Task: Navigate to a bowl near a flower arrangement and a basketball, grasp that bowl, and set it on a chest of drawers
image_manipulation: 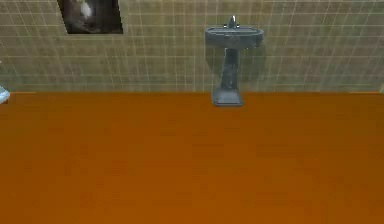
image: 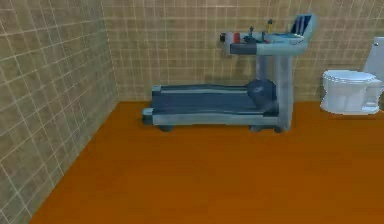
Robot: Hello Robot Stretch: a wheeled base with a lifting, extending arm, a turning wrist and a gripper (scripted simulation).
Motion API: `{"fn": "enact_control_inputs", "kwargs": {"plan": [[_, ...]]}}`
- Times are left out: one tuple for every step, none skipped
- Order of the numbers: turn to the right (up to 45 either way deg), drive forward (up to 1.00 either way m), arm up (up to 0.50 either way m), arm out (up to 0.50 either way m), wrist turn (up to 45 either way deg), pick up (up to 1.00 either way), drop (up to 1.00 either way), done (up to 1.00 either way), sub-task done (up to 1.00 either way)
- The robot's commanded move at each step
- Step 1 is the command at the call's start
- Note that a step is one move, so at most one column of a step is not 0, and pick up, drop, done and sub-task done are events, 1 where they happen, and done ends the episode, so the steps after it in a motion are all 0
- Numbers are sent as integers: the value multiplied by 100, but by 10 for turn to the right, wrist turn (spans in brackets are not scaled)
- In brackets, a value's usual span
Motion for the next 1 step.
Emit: {"fn": "enact_control_inputs", "kwargs": {"plan": [[450, 0, 0, 0, 0, 0, 0, 0, 0]]}}
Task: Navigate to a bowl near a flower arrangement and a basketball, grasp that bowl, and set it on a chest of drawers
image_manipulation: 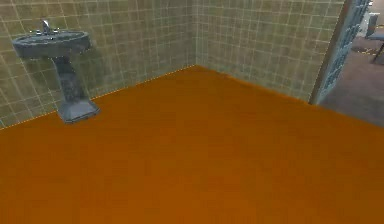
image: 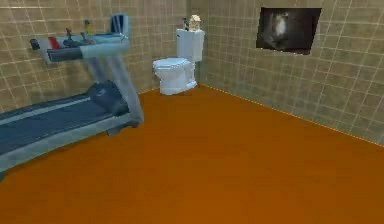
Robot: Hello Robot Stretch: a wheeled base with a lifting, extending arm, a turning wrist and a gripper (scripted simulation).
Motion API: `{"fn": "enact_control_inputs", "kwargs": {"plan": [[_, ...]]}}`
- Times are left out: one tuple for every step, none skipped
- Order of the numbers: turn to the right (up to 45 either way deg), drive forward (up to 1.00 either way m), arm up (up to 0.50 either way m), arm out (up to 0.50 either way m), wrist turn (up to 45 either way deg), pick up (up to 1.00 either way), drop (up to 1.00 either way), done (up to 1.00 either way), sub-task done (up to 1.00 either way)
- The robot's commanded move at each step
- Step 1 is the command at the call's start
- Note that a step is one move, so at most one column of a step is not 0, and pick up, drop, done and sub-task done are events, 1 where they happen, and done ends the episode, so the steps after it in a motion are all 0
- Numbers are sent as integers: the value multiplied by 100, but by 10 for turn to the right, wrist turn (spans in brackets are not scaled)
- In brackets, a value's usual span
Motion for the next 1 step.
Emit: {"fn": "enact_control_inputs", "kwargs": {"plan": [[450, 0, 0, 0, 0, 0, 0, 0, 0]]}}
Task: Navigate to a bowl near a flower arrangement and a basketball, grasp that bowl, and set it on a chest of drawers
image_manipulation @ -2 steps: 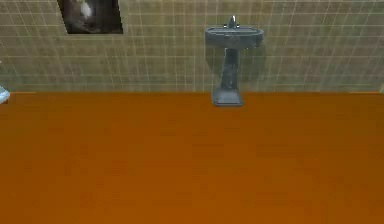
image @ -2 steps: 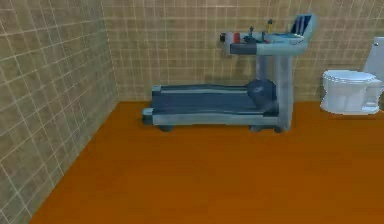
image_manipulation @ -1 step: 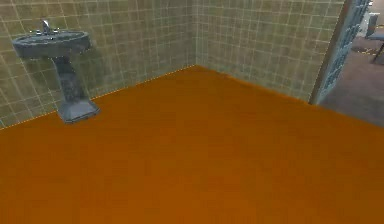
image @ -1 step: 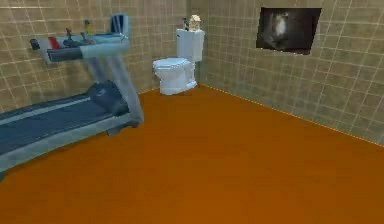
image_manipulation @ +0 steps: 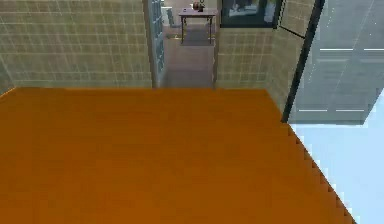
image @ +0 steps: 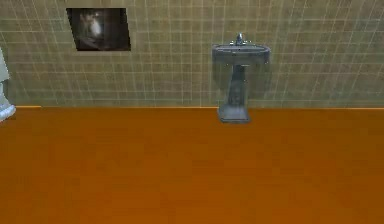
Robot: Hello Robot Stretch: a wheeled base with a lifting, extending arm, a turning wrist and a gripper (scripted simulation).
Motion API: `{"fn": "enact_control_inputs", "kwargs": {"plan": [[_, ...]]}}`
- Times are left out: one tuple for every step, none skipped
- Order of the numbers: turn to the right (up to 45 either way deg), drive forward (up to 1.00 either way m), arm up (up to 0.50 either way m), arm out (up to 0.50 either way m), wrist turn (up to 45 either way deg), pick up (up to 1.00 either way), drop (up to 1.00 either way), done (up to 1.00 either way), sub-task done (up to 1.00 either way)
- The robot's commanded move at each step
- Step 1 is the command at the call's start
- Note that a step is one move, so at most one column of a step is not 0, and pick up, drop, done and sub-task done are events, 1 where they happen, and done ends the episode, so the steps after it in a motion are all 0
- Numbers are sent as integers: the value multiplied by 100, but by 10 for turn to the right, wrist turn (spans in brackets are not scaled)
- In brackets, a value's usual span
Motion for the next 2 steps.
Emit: {"fn": "enact_control_inputs", "kwargs": {"plan": [[450, 0, 0, 0, 0, 0, 0, 0, 0], [420, 0, 0, 0, 0, 0, 0, 0, 0]]}}
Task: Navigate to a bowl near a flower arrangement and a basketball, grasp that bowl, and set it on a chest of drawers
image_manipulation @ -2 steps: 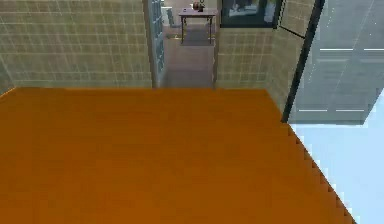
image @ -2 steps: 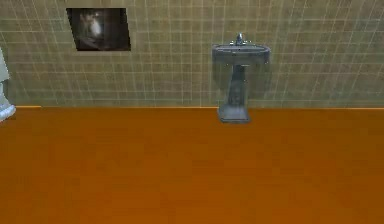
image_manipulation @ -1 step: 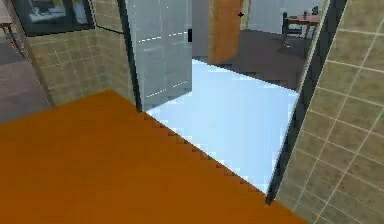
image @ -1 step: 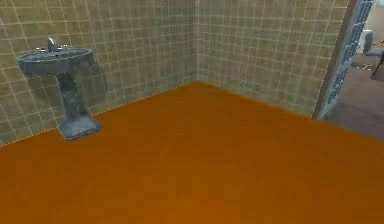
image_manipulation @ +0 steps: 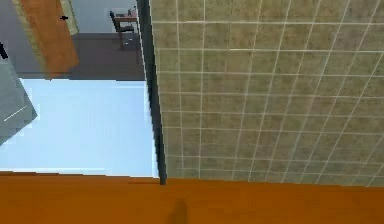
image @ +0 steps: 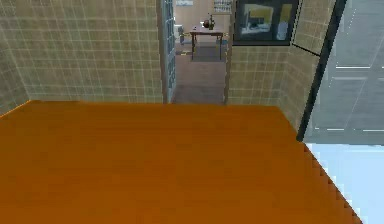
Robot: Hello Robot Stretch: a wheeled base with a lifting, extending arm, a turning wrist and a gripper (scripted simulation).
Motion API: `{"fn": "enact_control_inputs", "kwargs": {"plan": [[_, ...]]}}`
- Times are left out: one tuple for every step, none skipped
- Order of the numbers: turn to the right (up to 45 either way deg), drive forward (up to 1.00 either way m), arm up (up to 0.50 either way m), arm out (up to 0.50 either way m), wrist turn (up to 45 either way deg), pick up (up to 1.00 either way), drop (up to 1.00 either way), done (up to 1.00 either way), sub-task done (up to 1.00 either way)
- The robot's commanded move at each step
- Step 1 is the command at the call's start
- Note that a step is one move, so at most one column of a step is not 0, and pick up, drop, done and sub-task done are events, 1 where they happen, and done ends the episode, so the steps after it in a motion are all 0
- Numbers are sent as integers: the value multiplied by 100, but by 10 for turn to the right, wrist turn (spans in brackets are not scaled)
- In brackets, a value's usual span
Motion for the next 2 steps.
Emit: {"fn": "enact_control_inputs", "kwargs": {"plan": [[0, 100, 0, 0, 0, 0, 0, 0, 0], [0, 100, 0, 0, 0, 0, 0, 0, 0]]}}
